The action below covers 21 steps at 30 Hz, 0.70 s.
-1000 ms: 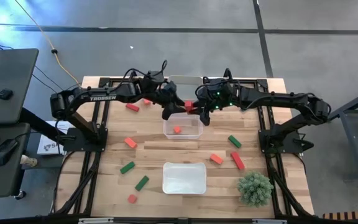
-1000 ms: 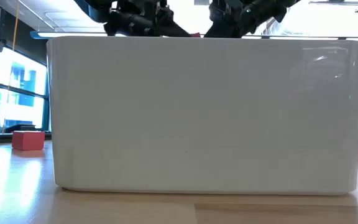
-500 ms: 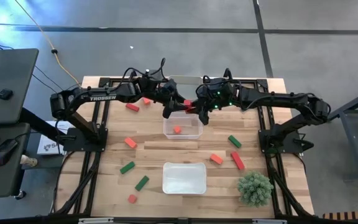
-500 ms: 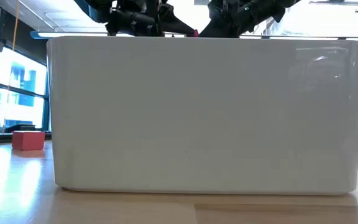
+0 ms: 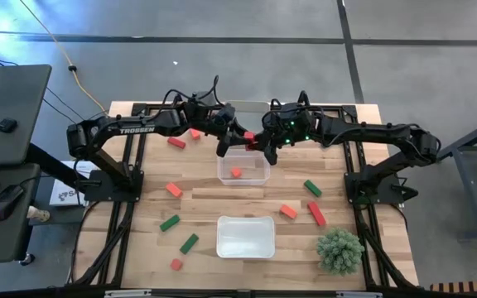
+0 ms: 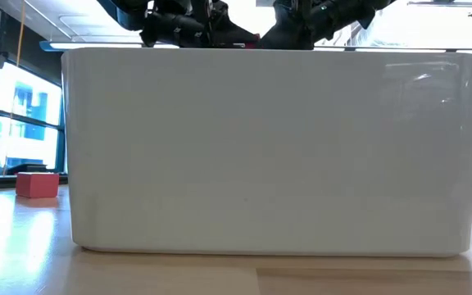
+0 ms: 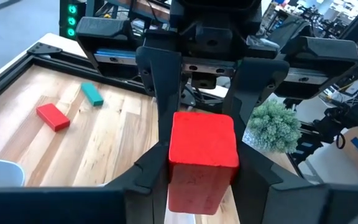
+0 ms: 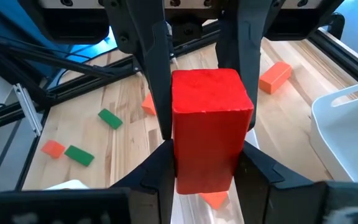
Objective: Sort & place blocks by color
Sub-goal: Put the center right red block into the gray bin
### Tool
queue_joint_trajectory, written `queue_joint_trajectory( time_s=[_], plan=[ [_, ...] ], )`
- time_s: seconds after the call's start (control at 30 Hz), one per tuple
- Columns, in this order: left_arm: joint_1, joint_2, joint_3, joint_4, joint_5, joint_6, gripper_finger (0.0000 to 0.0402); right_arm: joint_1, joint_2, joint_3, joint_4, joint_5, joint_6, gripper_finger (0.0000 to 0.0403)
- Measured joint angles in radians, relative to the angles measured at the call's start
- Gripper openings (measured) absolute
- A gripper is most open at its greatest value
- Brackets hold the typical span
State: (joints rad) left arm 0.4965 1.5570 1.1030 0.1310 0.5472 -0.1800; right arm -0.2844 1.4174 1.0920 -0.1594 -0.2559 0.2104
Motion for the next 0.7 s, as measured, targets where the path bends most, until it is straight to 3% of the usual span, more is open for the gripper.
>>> queue_joint_trajectory(
  time_s=[0.13, 0.4, 0.7],
  plan=[
    [0.000, 0.000, 0.000, 0.001, 0.000, 0.001, 0.0109, 0.000, 0.000, 0.000, 0.002, 0.004, 0.010, 0.0109],
    [0.001, 0.000, 0.001, 0.002, -0.010, 0.017, 0.0108, 0.004, 0.001, 0.000, 0.005, 0.031, 0.019, 0.0161],
    [0.035, 0.000, 0.003, -0.061, -0.008, 0.082, 0.0108, 0.027, 0.002, 0.000, -0.001, 0.215, 0.050, 0.0194]
  ],
)
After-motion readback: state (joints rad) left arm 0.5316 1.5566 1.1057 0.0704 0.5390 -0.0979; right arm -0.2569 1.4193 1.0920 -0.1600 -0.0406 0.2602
